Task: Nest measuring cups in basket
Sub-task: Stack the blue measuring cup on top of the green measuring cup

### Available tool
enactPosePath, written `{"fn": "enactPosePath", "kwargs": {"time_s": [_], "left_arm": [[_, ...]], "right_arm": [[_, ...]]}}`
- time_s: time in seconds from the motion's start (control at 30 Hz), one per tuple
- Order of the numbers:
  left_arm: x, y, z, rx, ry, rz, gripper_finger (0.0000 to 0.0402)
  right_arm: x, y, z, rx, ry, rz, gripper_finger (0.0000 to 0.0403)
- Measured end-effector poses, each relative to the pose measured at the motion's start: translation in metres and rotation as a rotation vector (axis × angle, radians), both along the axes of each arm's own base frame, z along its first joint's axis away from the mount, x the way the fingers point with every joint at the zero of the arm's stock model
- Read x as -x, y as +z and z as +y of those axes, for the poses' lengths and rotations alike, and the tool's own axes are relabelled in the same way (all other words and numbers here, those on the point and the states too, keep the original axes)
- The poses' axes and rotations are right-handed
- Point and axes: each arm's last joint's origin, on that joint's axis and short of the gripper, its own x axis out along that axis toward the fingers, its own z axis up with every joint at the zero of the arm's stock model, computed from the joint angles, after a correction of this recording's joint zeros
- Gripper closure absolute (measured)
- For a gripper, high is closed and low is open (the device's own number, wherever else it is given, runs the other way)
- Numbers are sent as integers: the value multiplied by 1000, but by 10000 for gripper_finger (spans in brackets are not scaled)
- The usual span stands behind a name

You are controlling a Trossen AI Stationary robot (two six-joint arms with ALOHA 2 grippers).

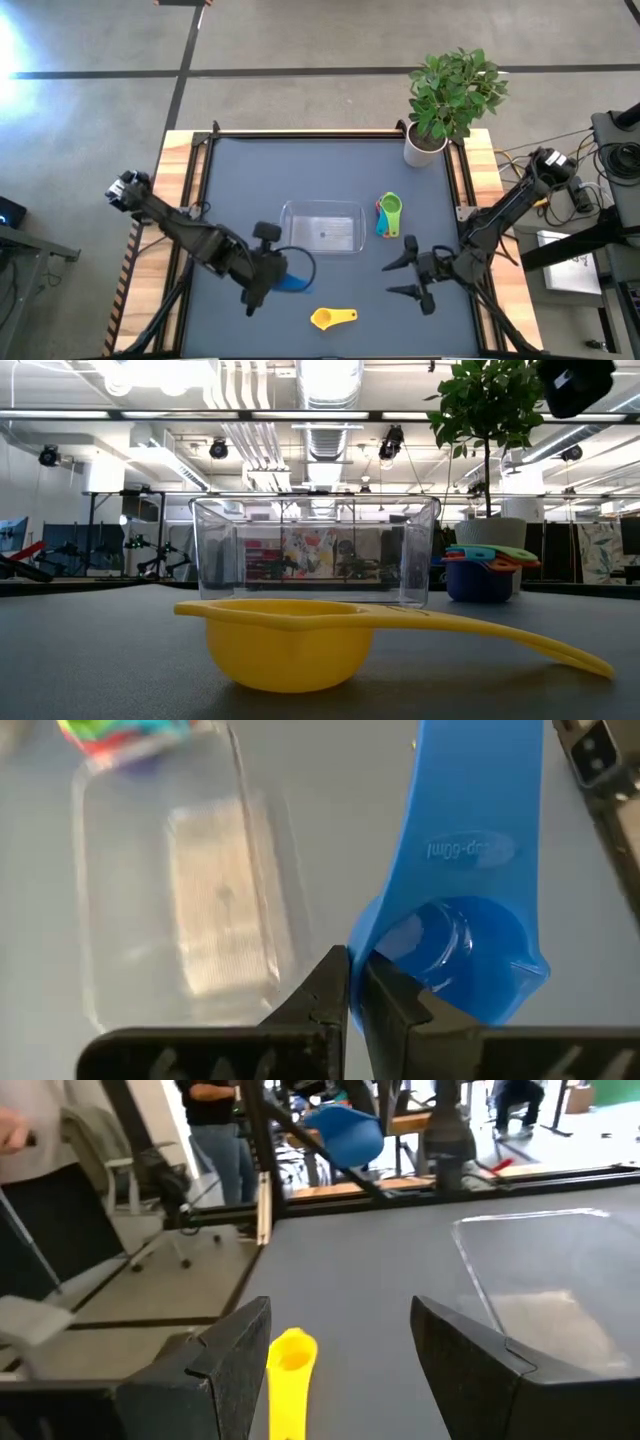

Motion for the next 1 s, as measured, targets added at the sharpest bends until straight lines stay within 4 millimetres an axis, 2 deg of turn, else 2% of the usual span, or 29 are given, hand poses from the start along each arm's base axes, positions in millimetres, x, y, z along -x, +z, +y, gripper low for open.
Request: {"fn": "enactPosePath", "kwargs": {"time_s": [0.2,0.4,0.7,0.9,1.0], "left_arm": [[-22,0,14,-63,-92,-93,401],[-44,-6,27,-35,-185,-102,401],[-61,-13,46,-27,-236,-106,401],[-71,-17,51,19,-298,-116,402],[-74,-21,53,40,-302,-100,402]], "right_arm": [[-9,2,-12,108,-109,-32,174],[-11,4,-16,402,-204,-48,174],[-32,21,-3,631,-199,-76,174],[-55,20,7,781,-205,-47,174],[-65,21,11,837,-266,-22,174]]}}
